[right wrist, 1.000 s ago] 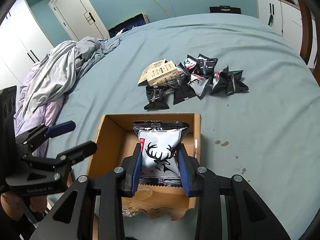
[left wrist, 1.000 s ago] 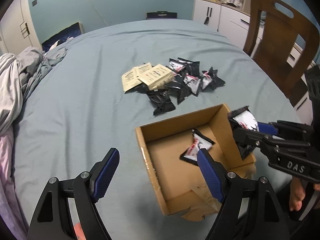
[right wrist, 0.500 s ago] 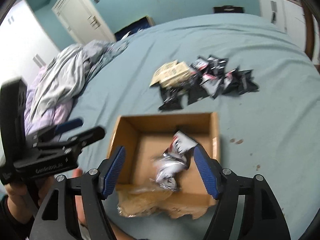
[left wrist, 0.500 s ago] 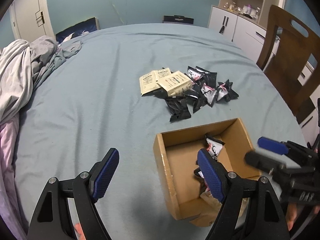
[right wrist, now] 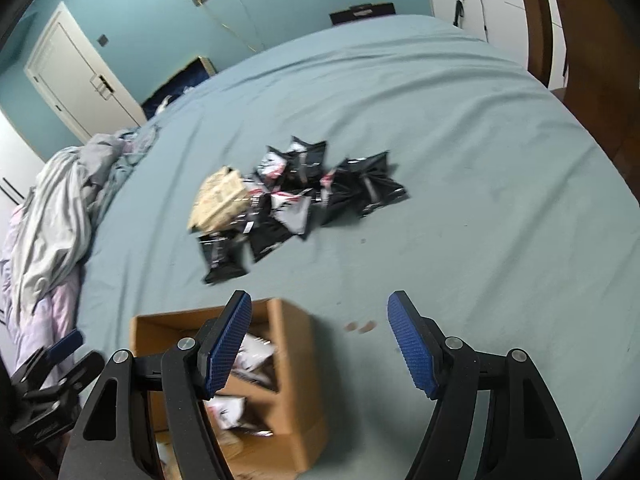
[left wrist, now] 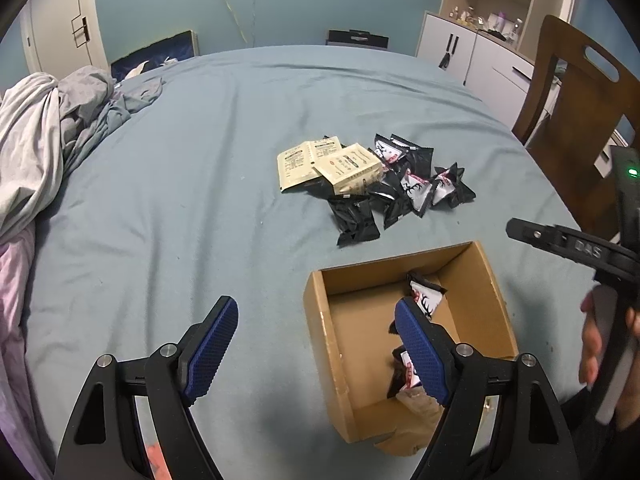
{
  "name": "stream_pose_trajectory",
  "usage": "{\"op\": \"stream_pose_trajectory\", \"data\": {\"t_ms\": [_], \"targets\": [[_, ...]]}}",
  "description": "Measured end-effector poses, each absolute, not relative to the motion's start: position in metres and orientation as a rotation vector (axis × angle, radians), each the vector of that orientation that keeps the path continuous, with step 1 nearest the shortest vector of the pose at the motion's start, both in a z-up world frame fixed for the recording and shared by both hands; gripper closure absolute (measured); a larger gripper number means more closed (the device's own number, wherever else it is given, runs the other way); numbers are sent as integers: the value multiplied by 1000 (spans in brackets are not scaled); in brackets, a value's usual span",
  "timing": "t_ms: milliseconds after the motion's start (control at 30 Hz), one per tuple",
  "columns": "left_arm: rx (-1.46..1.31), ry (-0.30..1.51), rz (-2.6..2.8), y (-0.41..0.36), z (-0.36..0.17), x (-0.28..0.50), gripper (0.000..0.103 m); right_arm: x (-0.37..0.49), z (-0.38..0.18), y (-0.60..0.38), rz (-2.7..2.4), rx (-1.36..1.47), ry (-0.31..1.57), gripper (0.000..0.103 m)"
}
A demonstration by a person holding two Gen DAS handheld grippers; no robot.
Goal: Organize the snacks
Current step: 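Grasp a white-and-red packet from the pile with the right gripper while the left grasps a black packet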
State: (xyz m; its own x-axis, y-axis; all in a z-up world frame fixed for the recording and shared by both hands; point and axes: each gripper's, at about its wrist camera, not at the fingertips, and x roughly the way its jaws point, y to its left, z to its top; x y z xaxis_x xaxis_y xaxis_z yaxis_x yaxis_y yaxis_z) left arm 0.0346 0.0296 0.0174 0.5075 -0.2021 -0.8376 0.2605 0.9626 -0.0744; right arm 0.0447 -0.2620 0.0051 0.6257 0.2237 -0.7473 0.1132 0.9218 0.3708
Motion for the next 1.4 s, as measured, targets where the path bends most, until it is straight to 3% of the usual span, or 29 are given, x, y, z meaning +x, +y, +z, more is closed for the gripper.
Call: {"op": "stream_pose_trajectory", "data": {"t_ms": [967, 1033, 1067, 1233, 1400], "targets": [[15, 1125, -302, 27, -15, 68, 19, 221, -56, -263, 13, 226, 982, 34], [14, 1127, -305, 27, -16, 68, 19, 222, -57, -253, 8, 164, 989, 53], [15, 1127, -306, 26, -16, 68, 19, 223, -59, -247, 13, 128, 1002, 68], [19, 1112, -301, 27, -13, 67, 19, 210, -51, -231, 27, 71, 953, 68], [37, 1083, -286, 28, -8, 64, 19, 174, -18, -244, 87, 205, 914, 68]]}}
